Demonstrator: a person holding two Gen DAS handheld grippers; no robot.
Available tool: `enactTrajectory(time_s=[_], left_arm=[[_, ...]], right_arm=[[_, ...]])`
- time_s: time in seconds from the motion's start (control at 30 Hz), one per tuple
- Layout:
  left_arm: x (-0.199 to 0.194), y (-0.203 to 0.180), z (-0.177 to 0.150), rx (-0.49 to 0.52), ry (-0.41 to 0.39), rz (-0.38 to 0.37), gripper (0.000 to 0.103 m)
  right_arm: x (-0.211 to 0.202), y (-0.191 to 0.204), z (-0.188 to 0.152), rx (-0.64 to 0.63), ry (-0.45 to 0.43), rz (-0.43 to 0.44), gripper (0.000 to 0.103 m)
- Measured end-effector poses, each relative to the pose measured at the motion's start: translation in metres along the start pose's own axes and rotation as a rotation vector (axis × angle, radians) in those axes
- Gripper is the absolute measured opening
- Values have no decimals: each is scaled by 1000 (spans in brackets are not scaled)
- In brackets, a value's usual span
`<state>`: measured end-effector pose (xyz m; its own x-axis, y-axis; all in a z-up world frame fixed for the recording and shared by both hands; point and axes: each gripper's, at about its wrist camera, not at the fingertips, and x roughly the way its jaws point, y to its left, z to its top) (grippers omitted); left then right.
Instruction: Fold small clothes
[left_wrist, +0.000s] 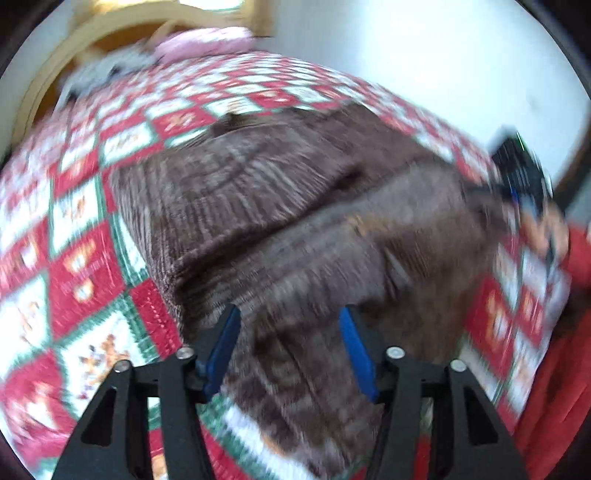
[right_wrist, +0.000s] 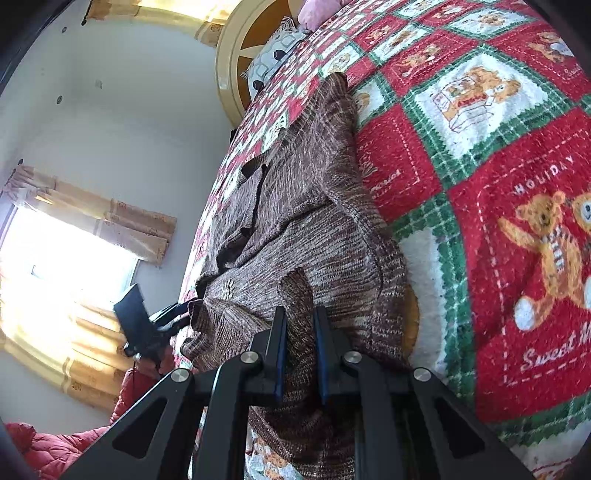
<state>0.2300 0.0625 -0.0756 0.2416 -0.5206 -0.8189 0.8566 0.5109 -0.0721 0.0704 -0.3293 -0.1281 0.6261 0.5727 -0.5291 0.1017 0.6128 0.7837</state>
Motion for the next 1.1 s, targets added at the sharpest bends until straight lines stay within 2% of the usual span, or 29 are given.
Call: enactTrajectory(time_s=[0.1, 0.17, 0.2, 0.23, 0.37, 0.4, 0.43, 0.47, 0.5, 0.6, 0.7, 0.8, 0.9, 0.97, 1.03, 1.1], left_arm=[[-1, -21, -3, 174, 28, 29, 69], [9, -30, -5, 268, 65, 113, 71], [17, -33, -2, 293, 78, 153, 78], [22, -33, 4, 280, 62, 171, 83], [36, -24, 29, 232, 50, 193, 84], [37, -22, 32, 213, 39, 175, 77], [35, -20, 32, 185, 32, 144, 58], [35, -8, 36, 80, 30, 41, 46], [34, 3, 34, -19, 33, -31, 40], [32, 45, 19, -349, -31, -215, 39], [30, 72, 0, -537, -99, -305, 37], [29, 73, -7, -584, -131, -329, 38], [28, 73, -6, -615, -142, -351, 46], [29, 68, 1, -576, -131, -299, 47], [28, 62, 8, -551, -125, -263, 56], [30, 64, 13, -569, -123, -254, 59]], right_arm=[[-1, 0, -1, 4, -1, 2, 14], [-1, 0, -1, 4, -4, 0, 14], [-1, 0, -1, 3, -6, -1, 14], [-1, 1, -2, 3, -8, -2, 14], [-2, 1, -3, 0, -12, -5, 14], [-3, 1, -3, 2, -12, -3, 14], [-3, 1, -3, 7, -13, 1, 14], [-4, -1, -3, 13, -14, 6, 14], [-4, -2, -3, 20, -17, 12, 14], [-5, -5, -3, 34, -20, 26, 14], [-5, -3, -4, 20, -21, 19, 14], [-5, -1, -4, 19, -25, 15, 14], [-5, -1, -4, 20, -32, 13, 14], [-7, 2, -6, 10, -34, 4, 14], [-7, 5, -5, 11, -33, -3, 14], [-10, 7, -4, 16, -44, 0, 14]])
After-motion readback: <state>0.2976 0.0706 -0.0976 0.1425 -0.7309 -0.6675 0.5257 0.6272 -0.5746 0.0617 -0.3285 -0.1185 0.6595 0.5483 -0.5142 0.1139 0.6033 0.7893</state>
